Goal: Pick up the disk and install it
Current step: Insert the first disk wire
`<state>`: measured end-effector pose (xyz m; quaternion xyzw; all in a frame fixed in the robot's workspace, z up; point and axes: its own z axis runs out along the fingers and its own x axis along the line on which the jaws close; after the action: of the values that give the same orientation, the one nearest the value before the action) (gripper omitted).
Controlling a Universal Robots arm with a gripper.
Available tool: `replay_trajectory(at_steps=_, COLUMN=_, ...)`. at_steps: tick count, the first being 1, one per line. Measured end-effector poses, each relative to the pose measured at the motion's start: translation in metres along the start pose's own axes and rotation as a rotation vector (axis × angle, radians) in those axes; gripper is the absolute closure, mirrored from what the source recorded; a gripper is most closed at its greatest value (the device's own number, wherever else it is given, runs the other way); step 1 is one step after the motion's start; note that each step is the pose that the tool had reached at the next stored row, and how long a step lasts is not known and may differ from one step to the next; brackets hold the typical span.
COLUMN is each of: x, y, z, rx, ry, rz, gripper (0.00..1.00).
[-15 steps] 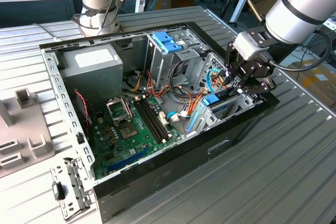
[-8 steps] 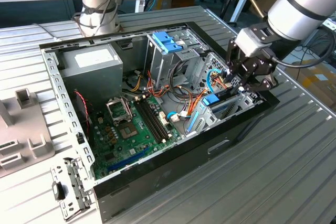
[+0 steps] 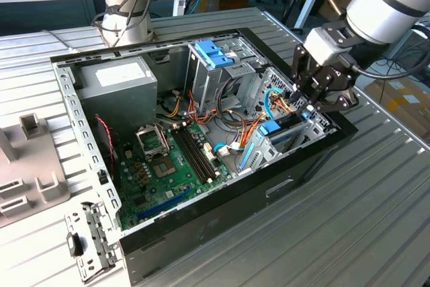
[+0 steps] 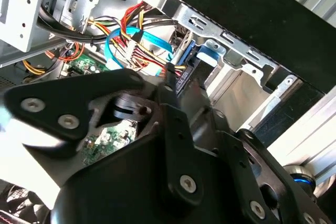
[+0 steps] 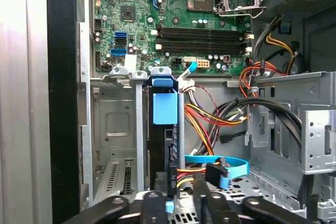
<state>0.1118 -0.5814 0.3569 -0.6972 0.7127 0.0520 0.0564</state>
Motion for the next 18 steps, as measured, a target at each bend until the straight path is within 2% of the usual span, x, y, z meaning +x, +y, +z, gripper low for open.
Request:
replay_trajectory(at_steps=1, x=-0.0003, y=0.0, z=0.0005, rx=-0.0002, ry=-0.0021, rz=0.0, gripper=0.71)
replay_trajectory(at_steps=2, x=-0.0003, y=0.0001, z=0.0012, rx=-0.0008, ry=-0.0028, rz=0.0, gripper=0.71)
replay_trajectory(at_steps=5, x=0.0001, y=0.0001, z=0.0044, rx=-0.0046, ry=-0.0033, rz=0.001, gripper=0.89)
replay_trajectory(at_steps=11, x=0.0013, y=-0.0001, z=0.0097, rx=-0.0114, ry=-0.0033, rz=0.002, gripper=0.89)
replay_trajectory(at_steps=18, x=0.0024, y=-0.0004, z=0.0146, rx=-0.0153, ry=-0.0028, rz=0.002, gripper=0.89)
